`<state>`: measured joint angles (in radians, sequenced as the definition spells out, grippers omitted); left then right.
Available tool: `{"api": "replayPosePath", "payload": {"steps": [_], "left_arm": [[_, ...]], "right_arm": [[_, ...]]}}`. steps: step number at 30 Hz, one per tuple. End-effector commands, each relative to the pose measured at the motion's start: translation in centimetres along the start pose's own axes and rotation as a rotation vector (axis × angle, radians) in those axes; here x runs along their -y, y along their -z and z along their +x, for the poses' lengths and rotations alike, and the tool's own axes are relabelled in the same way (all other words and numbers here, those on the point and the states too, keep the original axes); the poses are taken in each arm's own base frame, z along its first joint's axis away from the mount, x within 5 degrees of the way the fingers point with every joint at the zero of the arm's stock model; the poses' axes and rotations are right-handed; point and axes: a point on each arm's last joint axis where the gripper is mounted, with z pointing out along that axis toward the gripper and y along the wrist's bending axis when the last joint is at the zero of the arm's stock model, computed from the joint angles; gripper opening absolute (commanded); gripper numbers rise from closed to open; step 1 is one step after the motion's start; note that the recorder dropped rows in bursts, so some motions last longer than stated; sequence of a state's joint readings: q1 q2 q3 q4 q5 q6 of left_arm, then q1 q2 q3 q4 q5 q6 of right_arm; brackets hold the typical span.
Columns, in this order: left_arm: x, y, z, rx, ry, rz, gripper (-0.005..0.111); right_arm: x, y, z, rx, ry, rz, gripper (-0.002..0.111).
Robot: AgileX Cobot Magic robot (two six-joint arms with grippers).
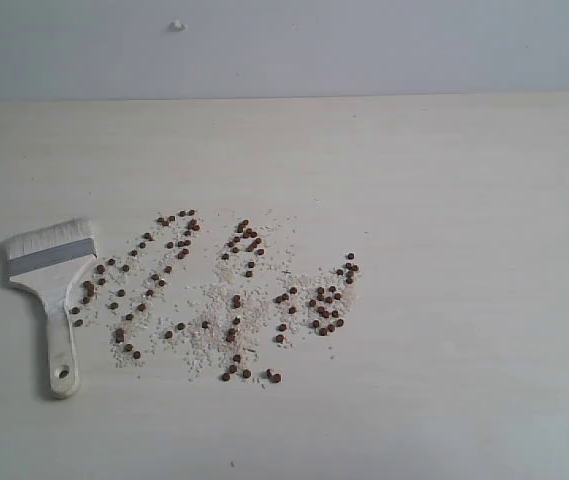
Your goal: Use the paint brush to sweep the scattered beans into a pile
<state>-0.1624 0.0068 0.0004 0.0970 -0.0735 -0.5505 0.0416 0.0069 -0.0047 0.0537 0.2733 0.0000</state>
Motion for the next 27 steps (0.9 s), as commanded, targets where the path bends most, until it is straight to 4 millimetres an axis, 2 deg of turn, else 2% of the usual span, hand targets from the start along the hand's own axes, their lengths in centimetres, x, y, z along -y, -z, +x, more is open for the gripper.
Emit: {"api": "replayPosePath", "payload": {"steps": [1, 6, 13, 15, 20, 23, 27], "left_arm": [[0.6, 0.1, -1.0, 0.115, 0.021, 0.066, 0.000], [1.3, 0.4, -2.1, 0.237, 0.016, 0.141, 0.000], [1.2, 0.4, -2.0, 0.225, 0.023, 0.135, 0.000], [0.8, 0.2, -1.5, 0.166, 0.060, 0.095, 0.000], [1.3, -0.3, -2.7, 0.038, 0.091, 0.011, 0.000], [1.6, -1.4, -3.5, -0.062, 0.091, -0.047, 0.000], [1.9, -4.0, -4.3, -0.166, 0.040, -0.099, 0.000]], "right_arm": [[0.0, 0.0, 0.0, 0.012, 0.002, 0.006, 0.000], [0.0, 0.0, 0.0, 0.012, 0.002, 0.006, 0.000], [0.0, 0.0, 0.0, 0.012, 0.002, 0.006, 0.000], [0.0, 0.0, 0.0, 0.012, 0.002, 0.006, 0.000], [0.0, 0.0, 0.0, 0.012, -0.001, 0.005, 0.000], [0.0, 0.0, 0.0, 0.012, -0.001, 0.005, 0.000], [0.0, 0.0, 0.0, 0.012, -0.001, 0.005, 0.000]]}}
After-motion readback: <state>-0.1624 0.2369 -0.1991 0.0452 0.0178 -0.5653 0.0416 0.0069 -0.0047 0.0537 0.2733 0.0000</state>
